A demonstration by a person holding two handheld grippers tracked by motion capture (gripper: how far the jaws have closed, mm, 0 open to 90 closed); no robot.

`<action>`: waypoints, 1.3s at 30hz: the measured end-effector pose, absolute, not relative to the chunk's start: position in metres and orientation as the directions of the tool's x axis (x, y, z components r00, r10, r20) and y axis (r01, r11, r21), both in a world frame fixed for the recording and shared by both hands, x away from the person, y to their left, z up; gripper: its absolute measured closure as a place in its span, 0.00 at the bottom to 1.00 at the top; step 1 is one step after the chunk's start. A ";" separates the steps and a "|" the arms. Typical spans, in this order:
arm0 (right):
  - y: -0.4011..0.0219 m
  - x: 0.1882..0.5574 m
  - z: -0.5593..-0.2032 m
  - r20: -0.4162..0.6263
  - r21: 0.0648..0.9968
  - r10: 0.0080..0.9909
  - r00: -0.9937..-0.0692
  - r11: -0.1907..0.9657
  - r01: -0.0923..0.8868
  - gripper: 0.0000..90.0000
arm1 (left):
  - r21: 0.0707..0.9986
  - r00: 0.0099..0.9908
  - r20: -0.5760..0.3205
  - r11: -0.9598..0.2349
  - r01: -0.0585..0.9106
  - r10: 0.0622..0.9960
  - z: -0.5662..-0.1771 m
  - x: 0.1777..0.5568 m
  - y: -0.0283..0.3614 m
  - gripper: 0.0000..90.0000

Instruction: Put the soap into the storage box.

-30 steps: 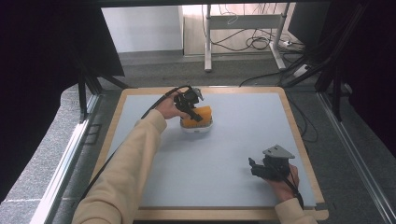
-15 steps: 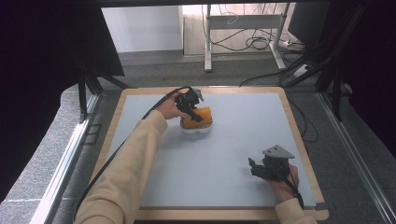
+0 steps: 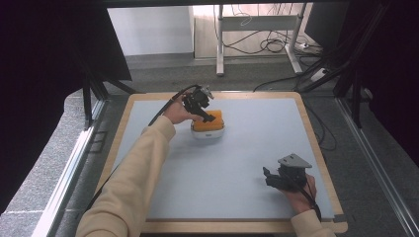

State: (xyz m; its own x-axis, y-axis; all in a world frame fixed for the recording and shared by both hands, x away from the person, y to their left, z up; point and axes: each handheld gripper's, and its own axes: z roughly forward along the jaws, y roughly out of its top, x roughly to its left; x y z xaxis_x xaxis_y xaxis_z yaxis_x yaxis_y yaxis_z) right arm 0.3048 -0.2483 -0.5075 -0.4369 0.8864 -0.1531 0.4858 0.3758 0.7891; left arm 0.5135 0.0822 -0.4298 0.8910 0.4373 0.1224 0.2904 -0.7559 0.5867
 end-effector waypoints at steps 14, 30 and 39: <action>-0.248 0.303 -0.507 -0.151 0.790 0.889 -0.432 0.371 0.488 0.19 | 0.672 0.842 0.042 -0.639 0.374 0.537 -0.417 0.473 0.107 0.33; -0.247 0.301 -0.506 -0.157 0.790 0.888 -0.432 0.376 0.485 0.19 | 0.706 0.794 0.002 -0.563 0.430 0.608 -0.416 0.417 0.149 0.31; -0.246 0.300 -0.504 -0.158 0.792 0.885 -0.438 0.378 0.480 0.19 | 0.730 0.746 -0.042 -0.490 0.477 0.665 -0.425 0.368 0.183 0.31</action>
